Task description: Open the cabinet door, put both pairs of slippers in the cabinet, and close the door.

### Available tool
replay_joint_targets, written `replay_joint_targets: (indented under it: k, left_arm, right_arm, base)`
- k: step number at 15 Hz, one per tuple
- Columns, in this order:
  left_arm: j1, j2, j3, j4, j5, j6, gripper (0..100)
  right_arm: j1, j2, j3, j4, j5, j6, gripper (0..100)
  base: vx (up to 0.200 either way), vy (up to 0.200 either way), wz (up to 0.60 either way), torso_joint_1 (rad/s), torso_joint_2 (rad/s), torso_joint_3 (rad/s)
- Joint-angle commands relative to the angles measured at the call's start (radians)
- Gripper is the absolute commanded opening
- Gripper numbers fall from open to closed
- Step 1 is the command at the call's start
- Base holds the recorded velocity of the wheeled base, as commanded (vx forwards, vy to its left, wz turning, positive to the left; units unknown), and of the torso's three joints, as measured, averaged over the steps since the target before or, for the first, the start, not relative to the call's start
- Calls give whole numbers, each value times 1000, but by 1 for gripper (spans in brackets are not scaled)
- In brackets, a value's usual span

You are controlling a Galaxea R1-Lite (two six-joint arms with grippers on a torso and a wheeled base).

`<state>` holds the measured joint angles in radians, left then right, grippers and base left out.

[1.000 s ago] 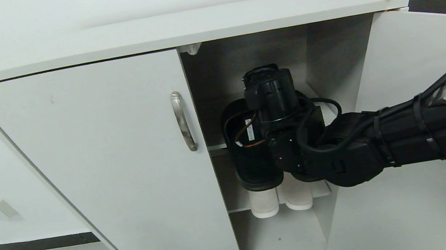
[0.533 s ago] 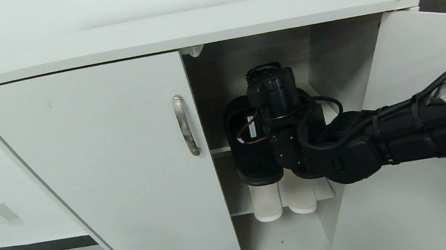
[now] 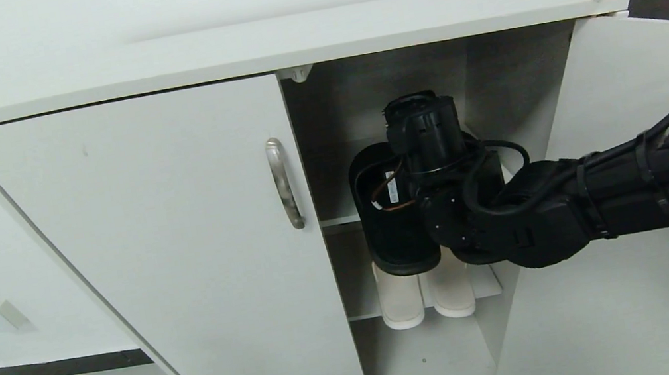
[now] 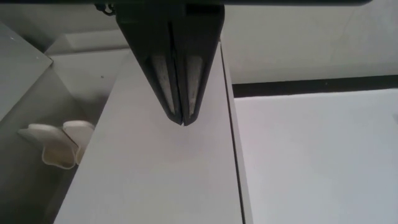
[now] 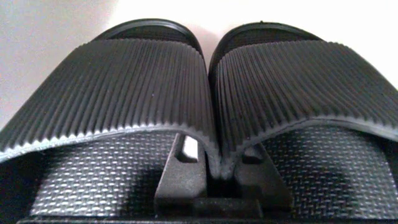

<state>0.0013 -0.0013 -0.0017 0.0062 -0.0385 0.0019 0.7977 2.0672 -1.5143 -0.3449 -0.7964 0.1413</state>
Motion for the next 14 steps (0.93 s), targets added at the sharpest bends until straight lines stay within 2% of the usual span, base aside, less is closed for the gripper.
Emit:
replay_joint_targets:
  k: [1,3,14]
  left_arm:
    - [0,1,0,0,0,0,0]
    - [2,1,0,0,0,4,0]
    - [0,1,0,0,0,0,0]
  right_arm:
    - [-3,-7,0,0,0,0,0]
    - [-3,-6,0,0,0,-2,0]
    - [-5,10,-17,3,23,-26,0]
  base:
    - [200,0,0,2,2,-2]
    - [200,0,0,0,0,2]
    - [0,0,0,0,0,0]
